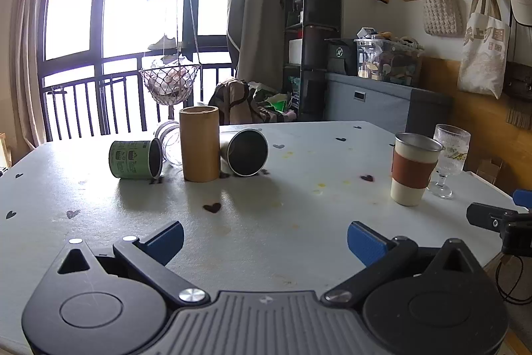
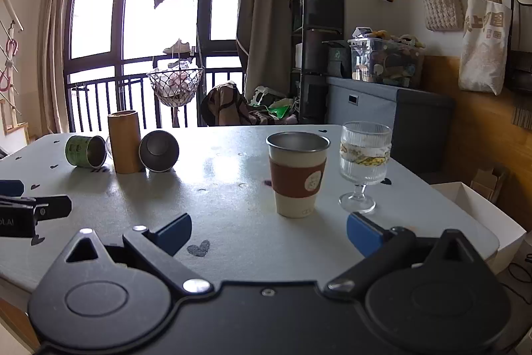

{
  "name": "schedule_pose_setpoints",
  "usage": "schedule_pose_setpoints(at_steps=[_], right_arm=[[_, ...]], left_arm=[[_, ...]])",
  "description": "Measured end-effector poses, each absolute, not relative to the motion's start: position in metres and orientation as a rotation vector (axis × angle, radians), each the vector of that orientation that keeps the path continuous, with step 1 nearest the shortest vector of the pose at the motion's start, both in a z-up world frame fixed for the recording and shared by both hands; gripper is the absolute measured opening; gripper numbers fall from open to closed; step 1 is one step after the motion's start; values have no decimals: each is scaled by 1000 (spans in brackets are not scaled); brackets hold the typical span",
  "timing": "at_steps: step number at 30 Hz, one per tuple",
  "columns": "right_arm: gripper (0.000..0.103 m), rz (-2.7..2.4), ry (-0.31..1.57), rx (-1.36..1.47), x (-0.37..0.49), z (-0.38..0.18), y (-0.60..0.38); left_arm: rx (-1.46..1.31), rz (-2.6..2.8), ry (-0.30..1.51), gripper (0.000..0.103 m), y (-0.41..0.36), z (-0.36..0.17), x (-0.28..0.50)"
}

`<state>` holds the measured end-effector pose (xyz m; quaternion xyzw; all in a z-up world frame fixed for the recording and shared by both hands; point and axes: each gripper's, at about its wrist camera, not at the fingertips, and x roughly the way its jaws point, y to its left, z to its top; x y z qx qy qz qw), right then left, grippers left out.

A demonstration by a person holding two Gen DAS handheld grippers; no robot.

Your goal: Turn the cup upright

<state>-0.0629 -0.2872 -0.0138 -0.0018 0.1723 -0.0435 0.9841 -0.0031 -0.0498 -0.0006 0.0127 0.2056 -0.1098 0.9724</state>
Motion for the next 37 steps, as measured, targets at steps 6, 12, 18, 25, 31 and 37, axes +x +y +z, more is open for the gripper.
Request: schedule_pose_setpoints(at_steps=[6, 12, 18, 25, 31, 37], right_arm=[[101, -89, 348, -1, -62, -14, -289], [101, -94, 348, 2, -63, -13, -290], [101, -95, 349, 1, -64, -13, -290], [101, -96, 351, 1, -63, -13, -290], [101, -97, 350, 1, -63, -13, -290], [101, -96, 350, 0, -64, -13, -291]], left_arm=[[29, -220, 416, 103, -50, -1, -3], [27, -222, 415, 103, -50, -1, -3], [26, -221, 415, 103, -49, 0, -3], [27, -221, 416, 103, -50, -1, -3], [28, -224, 415, 103, -49, -1, -3], [28, -224, 413, 103, -50, -1, -3]])
